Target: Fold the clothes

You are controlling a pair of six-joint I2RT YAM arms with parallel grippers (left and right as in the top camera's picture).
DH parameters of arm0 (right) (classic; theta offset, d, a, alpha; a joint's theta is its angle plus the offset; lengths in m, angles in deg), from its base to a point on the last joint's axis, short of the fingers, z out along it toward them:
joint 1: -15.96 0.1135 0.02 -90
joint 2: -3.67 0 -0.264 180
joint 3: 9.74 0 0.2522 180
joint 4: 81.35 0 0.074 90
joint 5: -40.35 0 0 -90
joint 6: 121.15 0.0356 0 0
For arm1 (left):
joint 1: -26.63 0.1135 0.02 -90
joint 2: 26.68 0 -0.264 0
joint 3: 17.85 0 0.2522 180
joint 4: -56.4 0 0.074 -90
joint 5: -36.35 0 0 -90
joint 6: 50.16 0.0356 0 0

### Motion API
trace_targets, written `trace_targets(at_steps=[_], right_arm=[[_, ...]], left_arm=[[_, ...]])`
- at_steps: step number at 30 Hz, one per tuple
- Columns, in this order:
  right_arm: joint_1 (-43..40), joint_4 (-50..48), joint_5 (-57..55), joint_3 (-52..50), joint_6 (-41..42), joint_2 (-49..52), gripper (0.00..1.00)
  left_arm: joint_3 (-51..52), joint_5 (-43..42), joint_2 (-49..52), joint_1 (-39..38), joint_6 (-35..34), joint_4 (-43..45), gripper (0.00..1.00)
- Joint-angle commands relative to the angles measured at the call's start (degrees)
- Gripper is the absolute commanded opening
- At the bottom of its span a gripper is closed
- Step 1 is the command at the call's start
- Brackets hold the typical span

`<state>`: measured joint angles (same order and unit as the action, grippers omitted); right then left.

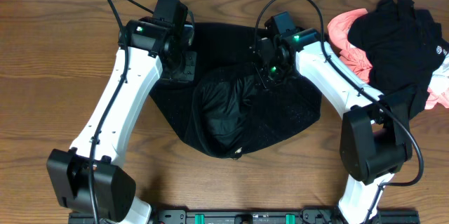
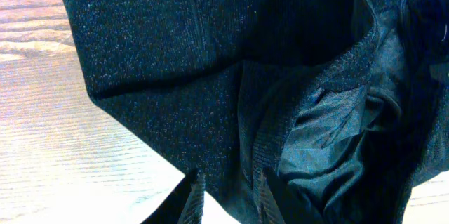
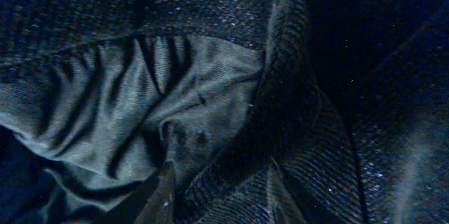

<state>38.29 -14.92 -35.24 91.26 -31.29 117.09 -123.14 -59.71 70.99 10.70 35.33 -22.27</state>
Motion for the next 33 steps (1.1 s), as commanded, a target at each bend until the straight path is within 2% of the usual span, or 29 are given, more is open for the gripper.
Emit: trace_targets(at_steps=[1,5,6,9,10,15,26,33], right_arm=[[0.35,0.04,-2.19,-0.07,1.66,-0.48,0.36],[0.48,0.31,-2.19,-0.07,1.66,-0.48,0.34],[0.57,0.48,-2.19,-0.07,1.66,-0.48,0.29],[1.03,1.42,-2.21,-0.04,1.66,-0.48,0.06],[1.18,2.03,-2.21,0.00,1.86,-0.55,0.01],[1.27,6.03,-2.19,0.09,1.86,-3.48,0.01],[4.33,21.57,-1.99,0.07,2.91,-21.40,0.01],[9.88,32.65,-2.01,-1.18,4.55,-22.38,0.02]], left_arm=[[-0.07,-0.35,0.39,-0.07,-0.26,-0.09,0.27],[-0.07,-0.35,0.39,-0.07,-0.28,-0.07,0.27],[-0.07,-0.35,0.39,-0.07,-0.28,-0.07,0.27],[-0.07,0.96,0.39,-0.07,-0.28,-0.09,0.27],[-0.09,1.90,0.39,-0.02,-0.28,-0.09,0.27],[-0.22,2.62,-0.31,1.73,-0.52,0.52,0.26],[-0.31,2.60,-2.95,7.15,-1.60,1.40,0.27],[-0.31,2.60,-2.95,7.23,-1.57,1.25,0.27]])
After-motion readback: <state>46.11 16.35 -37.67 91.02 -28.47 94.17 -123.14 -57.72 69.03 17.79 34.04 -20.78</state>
